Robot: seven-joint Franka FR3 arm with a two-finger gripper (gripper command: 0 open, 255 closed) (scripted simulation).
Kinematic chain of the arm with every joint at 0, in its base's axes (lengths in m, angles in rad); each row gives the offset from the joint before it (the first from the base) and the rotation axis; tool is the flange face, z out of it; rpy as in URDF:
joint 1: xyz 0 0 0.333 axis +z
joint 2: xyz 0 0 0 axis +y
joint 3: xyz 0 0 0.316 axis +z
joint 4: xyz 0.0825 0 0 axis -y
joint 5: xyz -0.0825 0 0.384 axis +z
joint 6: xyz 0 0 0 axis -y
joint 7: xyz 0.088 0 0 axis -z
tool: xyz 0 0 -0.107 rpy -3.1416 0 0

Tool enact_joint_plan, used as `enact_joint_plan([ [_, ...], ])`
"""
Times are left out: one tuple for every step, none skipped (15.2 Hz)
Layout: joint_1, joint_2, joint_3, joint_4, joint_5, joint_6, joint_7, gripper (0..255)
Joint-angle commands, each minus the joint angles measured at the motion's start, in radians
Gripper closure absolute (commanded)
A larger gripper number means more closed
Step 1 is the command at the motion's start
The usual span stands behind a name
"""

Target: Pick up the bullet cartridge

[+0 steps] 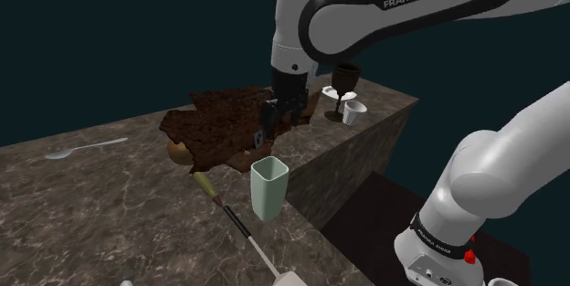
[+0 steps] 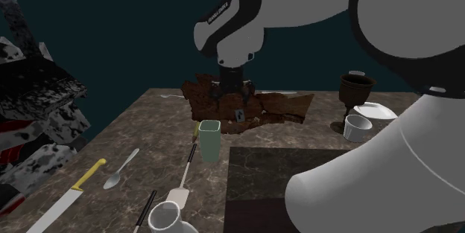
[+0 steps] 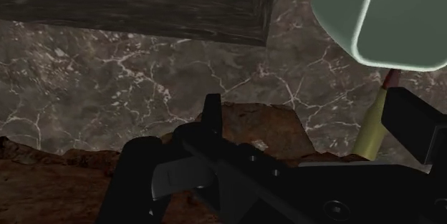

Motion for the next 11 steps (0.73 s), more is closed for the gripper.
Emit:
enact_joint_plan([
  [-0.004,0.066,0.039,0.016,-0.015,0.055,0.058,0],
  [-0.008,0.102,0.058,0.028,-0.027,0.079,0.089,0],
  [-0.011,0.139,0.076,0.042,-0.043,0.103,0.121,0],
  [-0.014,0.178,0.094,0.057,-0.061,0.126,0.154,0],
  [-0.016,0.218,0.111,0.074,-0.083,0.147,0.189,0],
  [-0.018,0.260,0.126,0.092,-0.107,0.167,0.225,0],
  [-0.019,0.302,0.140,0.112,-0.135,0.185,0.262,0],
  [-0.019,0.346,0.151,0.134,-0.165,0.202,0.301,0],
  [-0.015,0.390,0.159,0.157,-0.198,0.216,0.340,0],
  [-0.010,0.435,0.165,0.182,-0.233,0.228,0.380,0],
  [-0.001,0.480,0.168,0.208,-0.268,0.239,0.420,0],
])
